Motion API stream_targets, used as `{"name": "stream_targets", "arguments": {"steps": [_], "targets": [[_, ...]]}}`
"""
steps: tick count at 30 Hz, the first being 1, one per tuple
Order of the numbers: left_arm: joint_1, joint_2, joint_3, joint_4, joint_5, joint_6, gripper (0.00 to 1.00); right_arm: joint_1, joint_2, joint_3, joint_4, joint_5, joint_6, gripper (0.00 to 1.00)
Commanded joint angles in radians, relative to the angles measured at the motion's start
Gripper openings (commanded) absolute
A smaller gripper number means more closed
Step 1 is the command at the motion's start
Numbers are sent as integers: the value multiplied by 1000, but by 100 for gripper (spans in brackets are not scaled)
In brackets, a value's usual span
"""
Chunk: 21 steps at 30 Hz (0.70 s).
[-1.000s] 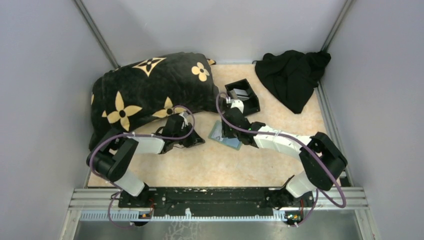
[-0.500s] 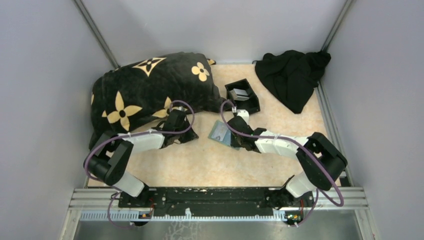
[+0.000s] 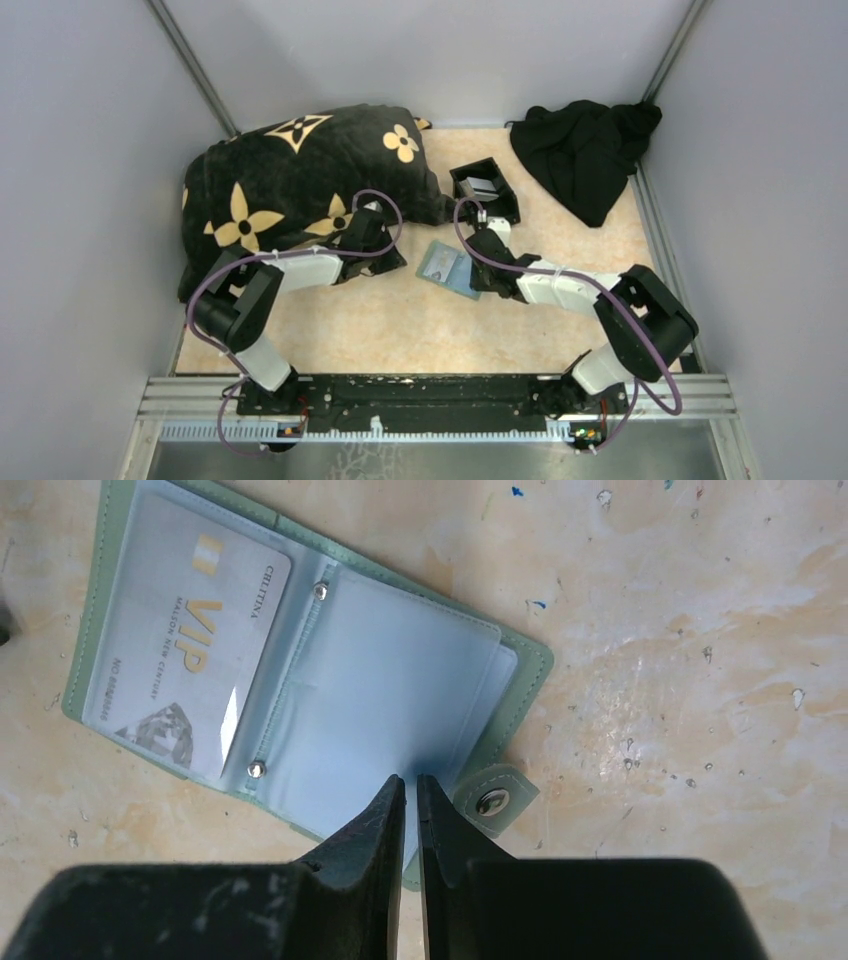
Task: Put the credit cards into the card holder
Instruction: Adjust the card holder at the center of the board.
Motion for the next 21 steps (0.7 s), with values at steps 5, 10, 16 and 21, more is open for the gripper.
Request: {"name": "stream_targets", "arguments": {"steps": [5,10,16,21], "targets": [[-29,75,14,-45,-18,32,15,-49,58,26,6,26,-47,10],[-45,80,8,-41,-19,30,15,-70,82,24,17,20,-55,10],[-69,90,-5,-32,-22,16,15,-92,66,15,15,15,-66,9],[-79,97,-12,-26,-22,11,15,-92,1,19,-30,43,-80,9]]}}
